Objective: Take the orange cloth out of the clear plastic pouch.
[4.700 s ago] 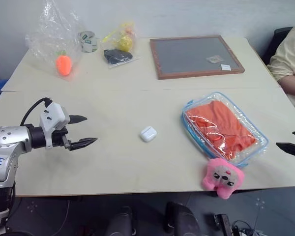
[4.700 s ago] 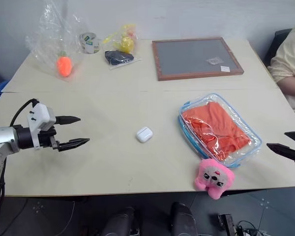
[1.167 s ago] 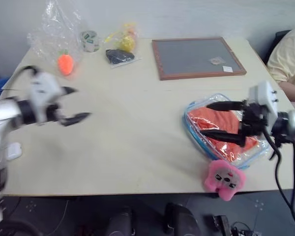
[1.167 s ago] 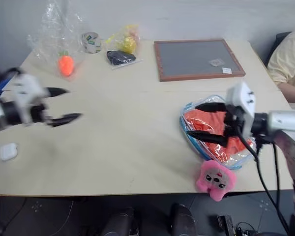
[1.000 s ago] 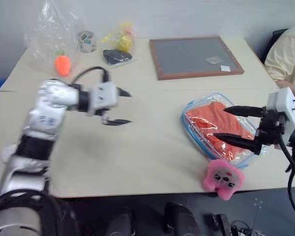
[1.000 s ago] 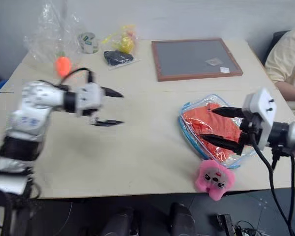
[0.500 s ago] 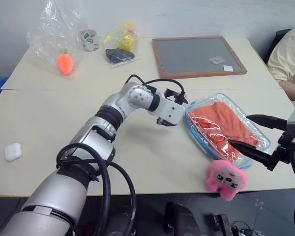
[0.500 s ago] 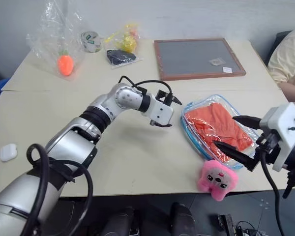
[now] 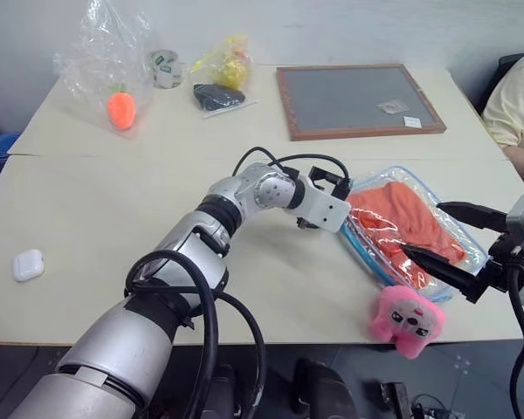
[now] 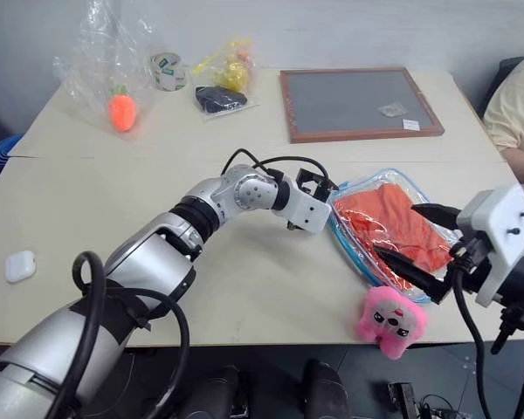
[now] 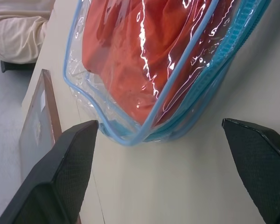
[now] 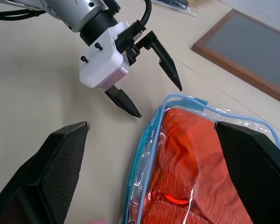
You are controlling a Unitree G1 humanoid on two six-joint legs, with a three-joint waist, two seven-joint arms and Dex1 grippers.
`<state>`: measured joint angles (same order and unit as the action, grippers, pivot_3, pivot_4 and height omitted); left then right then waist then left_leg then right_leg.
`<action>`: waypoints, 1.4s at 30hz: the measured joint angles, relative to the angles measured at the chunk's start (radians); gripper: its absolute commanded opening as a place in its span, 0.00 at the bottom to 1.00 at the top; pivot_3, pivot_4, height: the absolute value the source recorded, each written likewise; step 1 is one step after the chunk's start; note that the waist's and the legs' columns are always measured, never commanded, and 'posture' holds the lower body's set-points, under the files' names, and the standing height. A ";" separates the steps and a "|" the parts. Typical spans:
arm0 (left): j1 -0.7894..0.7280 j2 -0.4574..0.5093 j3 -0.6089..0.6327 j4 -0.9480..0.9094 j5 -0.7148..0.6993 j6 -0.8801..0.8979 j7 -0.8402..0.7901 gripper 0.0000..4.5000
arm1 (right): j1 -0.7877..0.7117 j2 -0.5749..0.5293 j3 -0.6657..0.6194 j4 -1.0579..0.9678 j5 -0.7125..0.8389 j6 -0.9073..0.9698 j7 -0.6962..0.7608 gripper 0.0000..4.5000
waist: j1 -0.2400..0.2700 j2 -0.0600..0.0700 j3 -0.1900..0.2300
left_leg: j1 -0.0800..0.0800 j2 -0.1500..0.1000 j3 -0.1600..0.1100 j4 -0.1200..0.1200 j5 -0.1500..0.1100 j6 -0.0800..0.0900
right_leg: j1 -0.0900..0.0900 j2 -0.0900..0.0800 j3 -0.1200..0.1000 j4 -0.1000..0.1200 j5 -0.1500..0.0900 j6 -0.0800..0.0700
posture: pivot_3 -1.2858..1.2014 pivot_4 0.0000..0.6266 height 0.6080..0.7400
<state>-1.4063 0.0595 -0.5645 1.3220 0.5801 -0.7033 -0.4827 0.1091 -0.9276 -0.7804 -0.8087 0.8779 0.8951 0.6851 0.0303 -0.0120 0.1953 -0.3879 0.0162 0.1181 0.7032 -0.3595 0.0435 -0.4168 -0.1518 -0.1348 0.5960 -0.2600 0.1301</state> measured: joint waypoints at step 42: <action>0.758 0.756 0.583 -1.593 -1.045 1.296 -0.756 1.00 | -0.529 0.112 1.018 0.201 -0.576 0.024 -0.407 1.00 | -0.022 0.002 0.000 | -0.002 0.005 -0.003 0.014 0.000 -0.002 | 0.001 0.001 0.001 0.009 -0.001 -0.001 | 0.52 0.24 1.00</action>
<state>-0.6483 0.8151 0.0184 -0.2712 -0.4653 0.5924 -1.2385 -0.4200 -0.8157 0.2372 -0.6073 0.3017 0.9196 0.2786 0.0084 -0.0098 0.1949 -0.3896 0.0212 0.1150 0.7170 -0.3599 0.0415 -0.4154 -0.1505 -0.1336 0.6053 -0.2605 0.1296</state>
